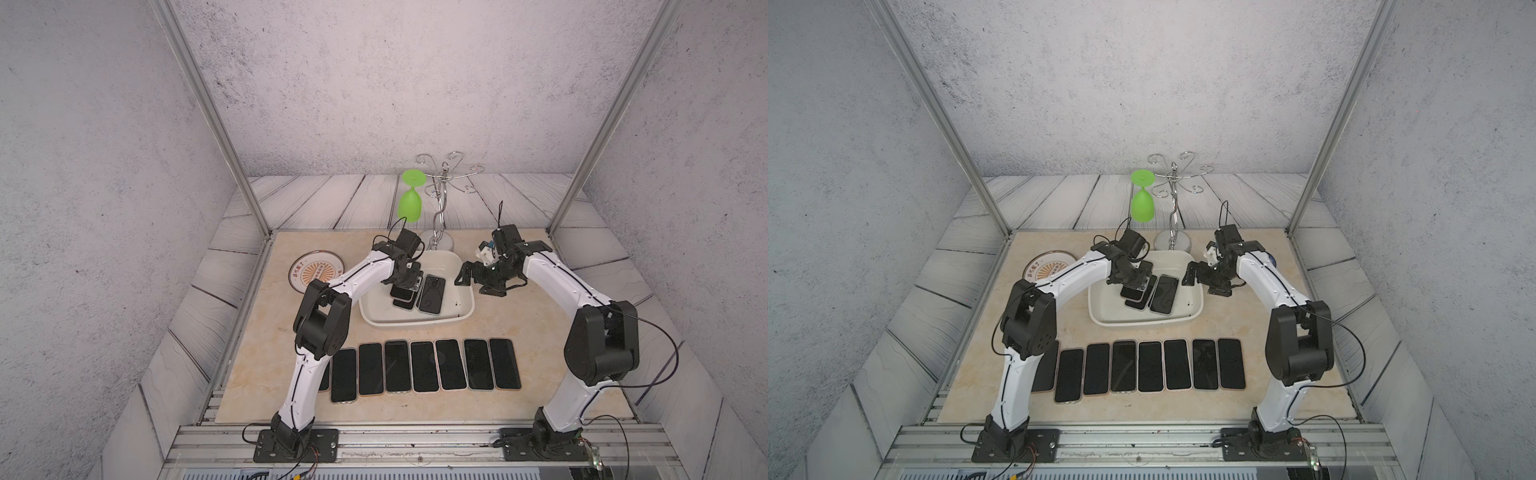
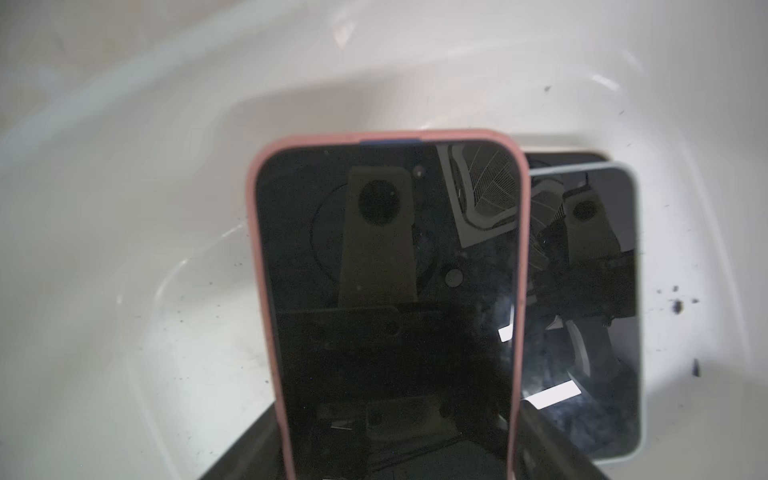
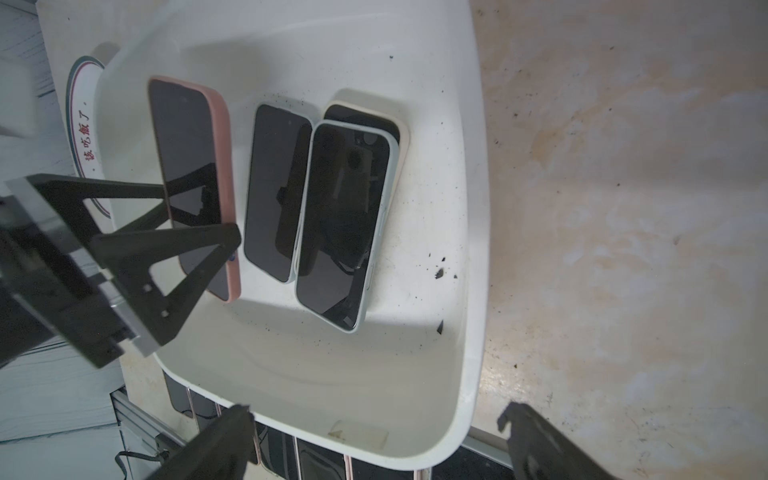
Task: Take the phone out of the storage box
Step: Pick up the phone from the storage box.
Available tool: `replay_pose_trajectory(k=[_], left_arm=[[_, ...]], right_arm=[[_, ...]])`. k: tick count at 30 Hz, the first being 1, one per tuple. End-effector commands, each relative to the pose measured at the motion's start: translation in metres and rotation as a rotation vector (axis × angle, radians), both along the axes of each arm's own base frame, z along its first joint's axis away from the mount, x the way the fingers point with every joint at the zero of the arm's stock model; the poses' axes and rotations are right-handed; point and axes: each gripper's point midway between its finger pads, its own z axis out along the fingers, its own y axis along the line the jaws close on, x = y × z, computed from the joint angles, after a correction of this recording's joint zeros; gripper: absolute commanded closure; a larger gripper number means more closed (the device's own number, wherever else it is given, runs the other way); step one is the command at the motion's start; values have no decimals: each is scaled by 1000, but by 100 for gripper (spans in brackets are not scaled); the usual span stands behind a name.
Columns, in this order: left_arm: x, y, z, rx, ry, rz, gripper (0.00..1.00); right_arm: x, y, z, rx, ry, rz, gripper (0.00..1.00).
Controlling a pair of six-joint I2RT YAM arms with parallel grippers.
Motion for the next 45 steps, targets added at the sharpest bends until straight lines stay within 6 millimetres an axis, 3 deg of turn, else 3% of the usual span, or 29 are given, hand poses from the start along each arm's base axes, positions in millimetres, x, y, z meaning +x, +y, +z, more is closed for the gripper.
replay_pose_trajectory(k=[1, 4, 11, 16, 21, 30, 36, 38, 40, 45], left_arm=[[5, 1, 21, -37, -35, 19, 25], [4, 7, 35, -105, -16, 59, 26], [-13, -3, 87, -486, 35, 95, 26], [-28, -9, 98, -603, 98, 123, 29], [-34, -9, 98, -617, 120, 140, 30], [-42, -13, 103, -628, 123, 131, 31], [-52, -21, 106, -652, 139, 116, 32], [-56, -23, 107, -658, 150, 109, 32], [-59, -24, 106, -670, 161, 107, 32], [-68, -23, 104, -692, 184, 109, 31]], right_arm=[[-5, 5, -8, 20, 32, 22, 1], [-6, 16, -3, 93, 18, 47, 1], [2, 78, 32, 562, -86, 124, 4], [-12, 118, 42, 572, -183, 243, 9], [-13, 135, 47, 562, -241, 261, 11], [-8, 152, 32, 561, -199, 269, 16], [0, 162, 36, 577, -204, 275, 25], [2, 164, 38, 581, -210, 275, 31], [4, 166, 39, 584, -211, 272, 55], [7, 170, 44, 620, -214, 272, 95]])
